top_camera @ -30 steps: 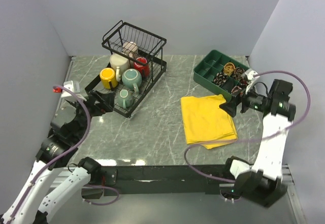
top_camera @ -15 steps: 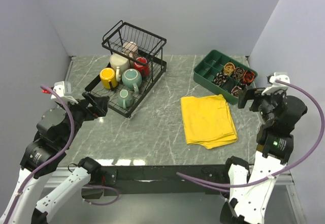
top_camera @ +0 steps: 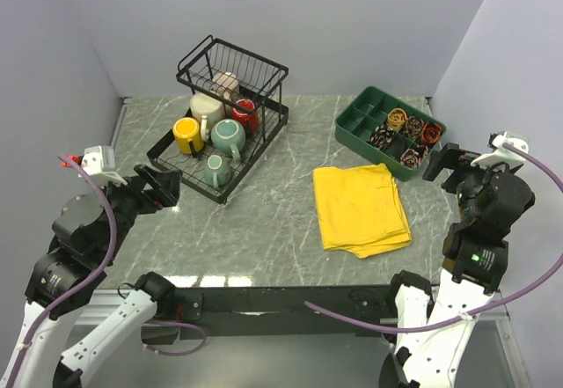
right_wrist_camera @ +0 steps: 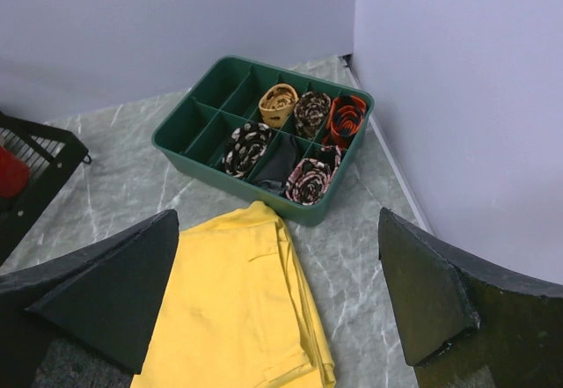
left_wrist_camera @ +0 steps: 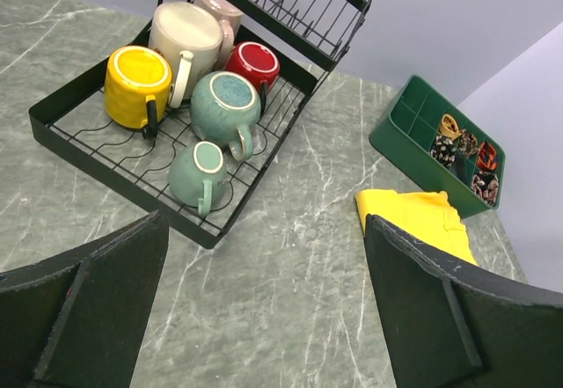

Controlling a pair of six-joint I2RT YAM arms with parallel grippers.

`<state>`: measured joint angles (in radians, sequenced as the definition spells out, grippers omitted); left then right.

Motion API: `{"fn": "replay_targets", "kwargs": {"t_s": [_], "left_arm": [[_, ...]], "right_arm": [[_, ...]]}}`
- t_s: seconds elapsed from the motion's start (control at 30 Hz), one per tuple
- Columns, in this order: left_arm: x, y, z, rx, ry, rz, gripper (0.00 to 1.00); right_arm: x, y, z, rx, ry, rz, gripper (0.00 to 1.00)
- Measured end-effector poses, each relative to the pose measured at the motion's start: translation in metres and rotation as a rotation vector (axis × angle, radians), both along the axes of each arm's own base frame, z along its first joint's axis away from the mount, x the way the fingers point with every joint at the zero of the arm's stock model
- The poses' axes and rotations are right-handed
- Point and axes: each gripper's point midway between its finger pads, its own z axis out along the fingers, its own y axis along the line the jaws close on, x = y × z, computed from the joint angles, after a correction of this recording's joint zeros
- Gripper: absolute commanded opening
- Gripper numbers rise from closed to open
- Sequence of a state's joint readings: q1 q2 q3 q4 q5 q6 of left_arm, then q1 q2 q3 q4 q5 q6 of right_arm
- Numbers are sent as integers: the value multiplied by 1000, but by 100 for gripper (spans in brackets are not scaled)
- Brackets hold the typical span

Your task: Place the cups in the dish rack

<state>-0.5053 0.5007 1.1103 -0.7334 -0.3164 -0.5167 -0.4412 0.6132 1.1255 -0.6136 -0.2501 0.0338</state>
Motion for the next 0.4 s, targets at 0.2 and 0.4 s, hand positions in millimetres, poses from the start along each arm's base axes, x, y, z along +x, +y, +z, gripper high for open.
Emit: {"fn": "replay_targets", "kwargs": {"t_s": [0.2,0.4], "left_arm": [[-3,2,-2,4,6,1,96],[-3,2,-3,10,10,0,96]], "right_arm": [[-5,1,3,-9,-21,-7,100],[-7,2,3,-23,-43,-7,100]]}}
